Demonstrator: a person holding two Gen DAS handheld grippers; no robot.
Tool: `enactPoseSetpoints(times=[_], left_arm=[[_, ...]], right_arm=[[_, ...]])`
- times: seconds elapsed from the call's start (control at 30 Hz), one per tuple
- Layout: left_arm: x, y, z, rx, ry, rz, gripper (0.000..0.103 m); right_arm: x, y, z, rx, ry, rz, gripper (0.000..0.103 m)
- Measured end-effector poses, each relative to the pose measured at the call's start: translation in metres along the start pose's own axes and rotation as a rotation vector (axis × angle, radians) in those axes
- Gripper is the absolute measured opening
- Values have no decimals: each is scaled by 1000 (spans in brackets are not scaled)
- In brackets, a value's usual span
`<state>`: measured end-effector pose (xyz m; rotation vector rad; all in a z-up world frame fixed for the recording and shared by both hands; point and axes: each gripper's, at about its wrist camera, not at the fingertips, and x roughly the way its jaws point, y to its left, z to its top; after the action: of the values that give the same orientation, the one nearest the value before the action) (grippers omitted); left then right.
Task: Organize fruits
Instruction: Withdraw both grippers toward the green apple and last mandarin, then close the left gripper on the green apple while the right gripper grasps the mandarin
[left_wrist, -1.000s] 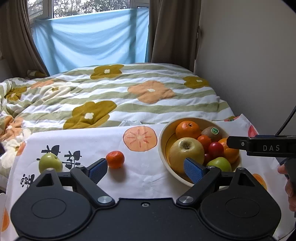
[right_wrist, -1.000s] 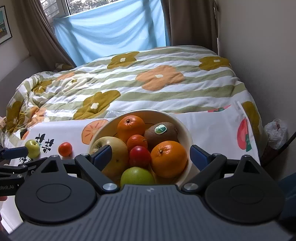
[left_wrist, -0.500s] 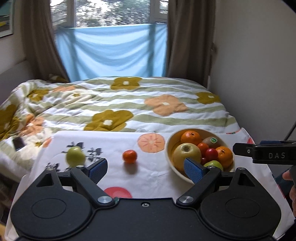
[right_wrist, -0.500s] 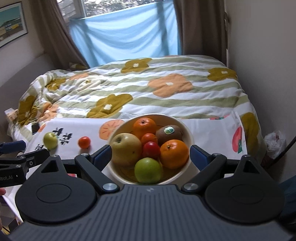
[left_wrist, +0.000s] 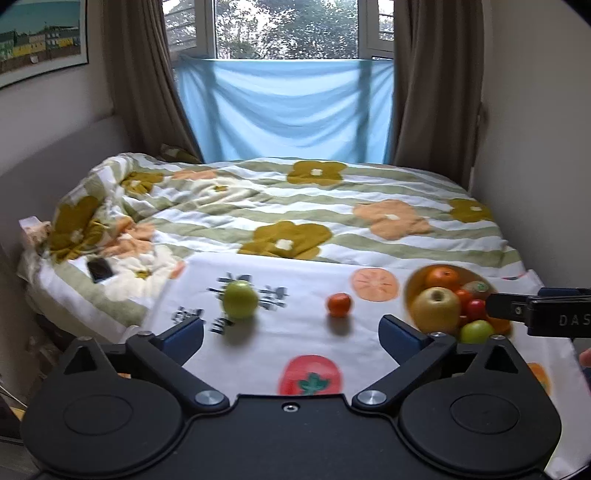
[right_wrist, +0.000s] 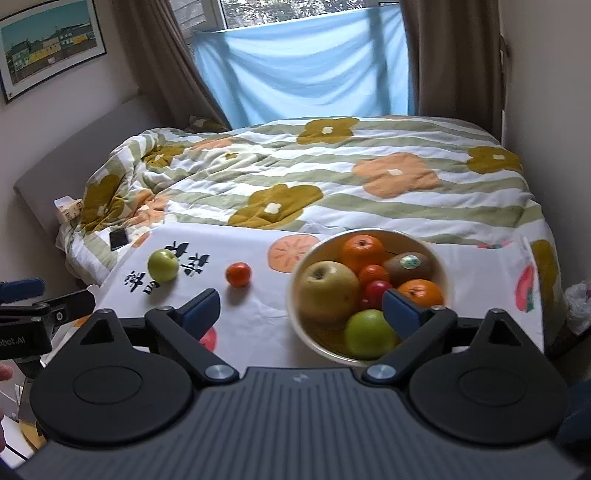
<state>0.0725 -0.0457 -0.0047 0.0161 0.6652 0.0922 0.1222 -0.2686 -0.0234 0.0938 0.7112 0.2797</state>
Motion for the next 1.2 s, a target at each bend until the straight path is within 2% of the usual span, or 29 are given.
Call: enactPoseSetpoints(times=[0.13,0.3,0.53,0.73,1.07,1.2], left_arm=[[13,20,4,14,7,4,103],[42,45,9,29,39,-24,103],[95,77,16,69,100,-89,103],[151,96,19,111,154,-146,103],[217,98,13,216,201,-242,100],[233,96,13,255,213,-273,92]], right_arm=[[12,21,1,-19,3,3,103],[35,48,-1,0,5,-42,103],[82,83,-6,29,61,-80,103],[124,95,-9,114,108,-119,103],[180,100,-9,200,120,-192,103],[196,100,-10,219,124,-211,103]])
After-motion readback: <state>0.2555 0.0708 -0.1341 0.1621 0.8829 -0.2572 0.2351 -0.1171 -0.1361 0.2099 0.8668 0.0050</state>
